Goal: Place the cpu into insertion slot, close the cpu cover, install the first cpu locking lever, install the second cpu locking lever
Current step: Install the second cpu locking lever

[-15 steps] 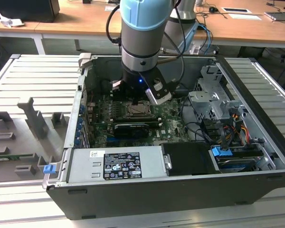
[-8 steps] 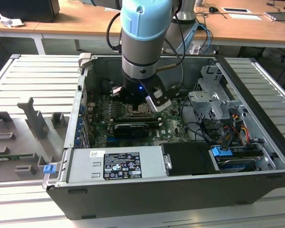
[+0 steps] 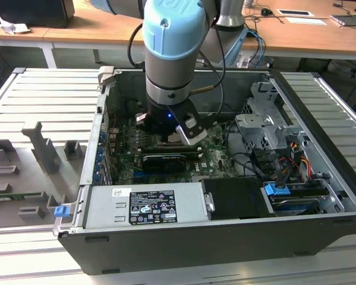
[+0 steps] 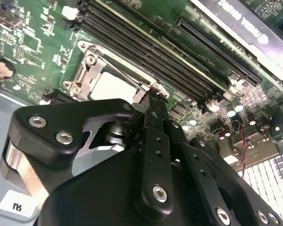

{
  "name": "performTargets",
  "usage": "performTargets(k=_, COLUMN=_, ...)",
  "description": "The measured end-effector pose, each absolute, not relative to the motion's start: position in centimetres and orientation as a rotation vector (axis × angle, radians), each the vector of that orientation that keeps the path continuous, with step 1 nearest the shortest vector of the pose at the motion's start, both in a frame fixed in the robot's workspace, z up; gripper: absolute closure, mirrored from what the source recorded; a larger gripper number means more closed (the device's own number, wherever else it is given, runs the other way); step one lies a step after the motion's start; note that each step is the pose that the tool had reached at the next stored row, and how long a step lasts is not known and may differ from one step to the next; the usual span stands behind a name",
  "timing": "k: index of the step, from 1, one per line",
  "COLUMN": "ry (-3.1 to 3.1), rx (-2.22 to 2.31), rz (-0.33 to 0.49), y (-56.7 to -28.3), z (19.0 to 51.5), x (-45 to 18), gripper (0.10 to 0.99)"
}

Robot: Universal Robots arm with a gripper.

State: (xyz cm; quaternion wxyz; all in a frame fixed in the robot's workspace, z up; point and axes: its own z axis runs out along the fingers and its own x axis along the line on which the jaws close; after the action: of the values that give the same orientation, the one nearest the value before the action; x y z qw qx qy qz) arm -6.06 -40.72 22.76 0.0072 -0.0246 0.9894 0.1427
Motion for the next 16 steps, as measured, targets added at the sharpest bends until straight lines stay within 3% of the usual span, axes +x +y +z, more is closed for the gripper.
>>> performTargets(k=16, ry=3.085, rx=-0.077, rz=0.502, y=-41.3, z=20.2, x=-7.5, gripper=0.980)
